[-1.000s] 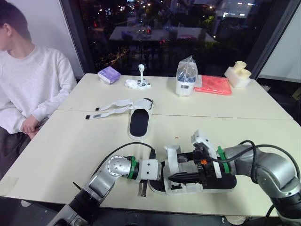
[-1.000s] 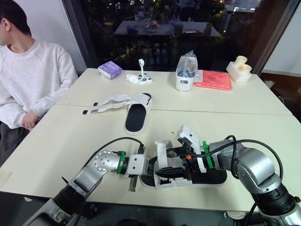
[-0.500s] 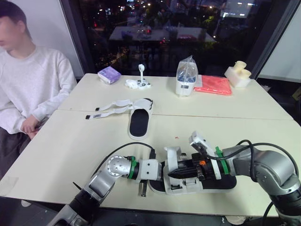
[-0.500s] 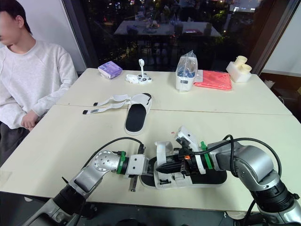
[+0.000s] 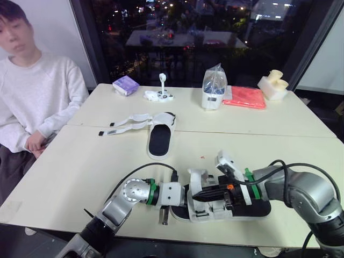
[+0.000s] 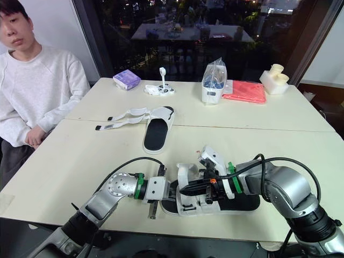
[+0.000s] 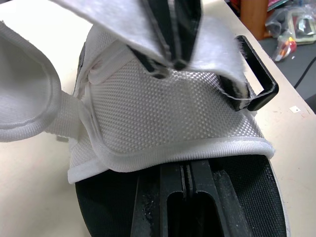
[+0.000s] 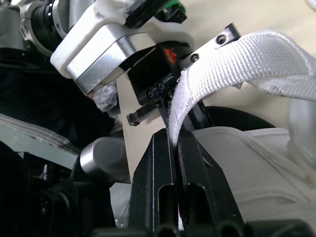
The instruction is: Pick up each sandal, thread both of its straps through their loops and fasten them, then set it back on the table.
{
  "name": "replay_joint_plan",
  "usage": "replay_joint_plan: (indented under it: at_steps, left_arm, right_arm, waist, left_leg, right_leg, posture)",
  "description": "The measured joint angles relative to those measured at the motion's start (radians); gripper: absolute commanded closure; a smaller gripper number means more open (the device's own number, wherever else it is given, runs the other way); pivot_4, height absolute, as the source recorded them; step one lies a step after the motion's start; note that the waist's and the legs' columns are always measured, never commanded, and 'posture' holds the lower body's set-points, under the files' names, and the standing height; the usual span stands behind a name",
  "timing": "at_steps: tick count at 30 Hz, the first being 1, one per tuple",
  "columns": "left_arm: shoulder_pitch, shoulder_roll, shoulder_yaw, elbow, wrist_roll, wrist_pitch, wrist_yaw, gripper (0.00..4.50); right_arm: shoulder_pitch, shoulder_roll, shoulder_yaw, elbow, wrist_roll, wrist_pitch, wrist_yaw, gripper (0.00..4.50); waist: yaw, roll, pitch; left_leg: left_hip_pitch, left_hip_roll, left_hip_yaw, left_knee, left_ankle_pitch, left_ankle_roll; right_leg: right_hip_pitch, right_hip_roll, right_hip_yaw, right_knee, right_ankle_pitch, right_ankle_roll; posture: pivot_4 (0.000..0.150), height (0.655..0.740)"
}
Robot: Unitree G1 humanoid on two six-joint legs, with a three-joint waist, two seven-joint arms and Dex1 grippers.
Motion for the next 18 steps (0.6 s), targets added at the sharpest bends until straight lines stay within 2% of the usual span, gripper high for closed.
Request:
replay_joint_plan:
  at_steps: [18]
  left_arm:
    - [0.007,-0.002,-0.001,0.008,0.000,-0.020,0.005,4.50]
  right_arm:
    - [-0.072,-0.022,-0.043,0.018,0.166,0.201,0.011,4.47]
  waist:
    - [0.002,0.000,0.000]
  left_leg:
    - [0.000,0.000,0.000,0.000,-0.003,0.005]
  right_leg:
    - [0.000,0.000,0.000,-0.001,0.000,0.000]
  posture:
    - [0.150,0.7400]
